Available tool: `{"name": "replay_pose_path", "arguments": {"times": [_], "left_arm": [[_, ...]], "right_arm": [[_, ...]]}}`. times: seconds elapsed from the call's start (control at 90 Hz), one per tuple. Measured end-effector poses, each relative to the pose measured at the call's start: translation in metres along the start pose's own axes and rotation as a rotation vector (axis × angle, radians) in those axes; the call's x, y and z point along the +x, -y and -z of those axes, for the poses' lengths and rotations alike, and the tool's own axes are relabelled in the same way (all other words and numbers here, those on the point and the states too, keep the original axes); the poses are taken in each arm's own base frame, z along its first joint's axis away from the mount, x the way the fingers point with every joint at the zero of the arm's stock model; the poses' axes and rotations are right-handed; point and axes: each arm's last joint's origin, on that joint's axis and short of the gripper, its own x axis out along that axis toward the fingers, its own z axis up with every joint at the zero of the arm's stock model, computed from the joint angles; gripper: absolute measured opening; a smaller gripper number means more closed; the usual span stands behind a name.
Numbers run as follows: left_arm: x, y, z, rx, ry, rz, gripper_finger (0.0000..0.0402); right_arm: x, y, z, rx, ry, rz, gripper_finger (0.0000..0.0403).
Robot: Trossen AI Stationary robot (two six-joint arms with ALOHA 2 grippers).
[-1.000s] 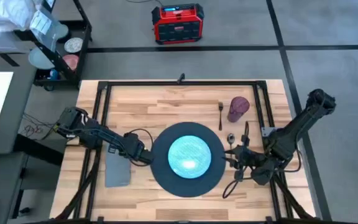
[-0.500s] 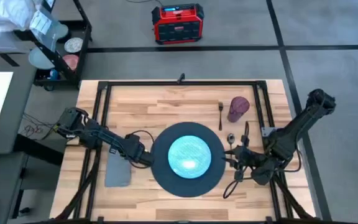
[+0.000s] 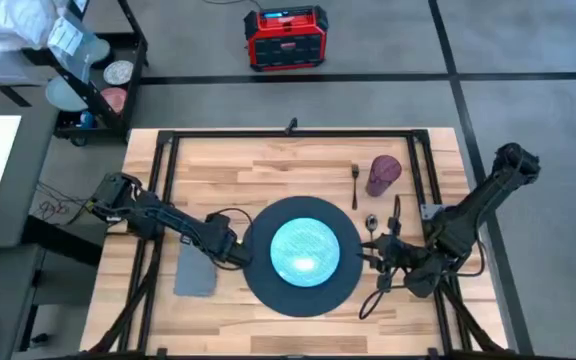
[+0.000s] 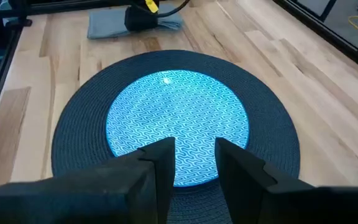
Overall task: Set table place
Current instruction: Move the gray table napkin on the left side of the blue plate
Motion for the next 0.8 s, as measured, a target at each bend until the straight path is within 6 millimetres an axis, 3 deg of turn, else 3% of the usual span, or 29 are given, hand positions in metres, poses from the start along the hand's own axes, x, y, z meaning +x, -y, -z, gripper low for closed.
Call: {"name": "replay_pose_path", "arguments": {"times": [0.433,0.8], "left_arm": [[-0.021,0.011,-0.012,-0.008,0.071,0.08,0.0],[-0.017,0.013,-0.027,0.01,0.088,0.088,0.0002]], "right_arm": [[0.0,0.0,0.0,0.001,0.0,-0.001,0.0101],[0.0,0.0,0.0,0.001,0.0,-0.001,0.0101]]}}
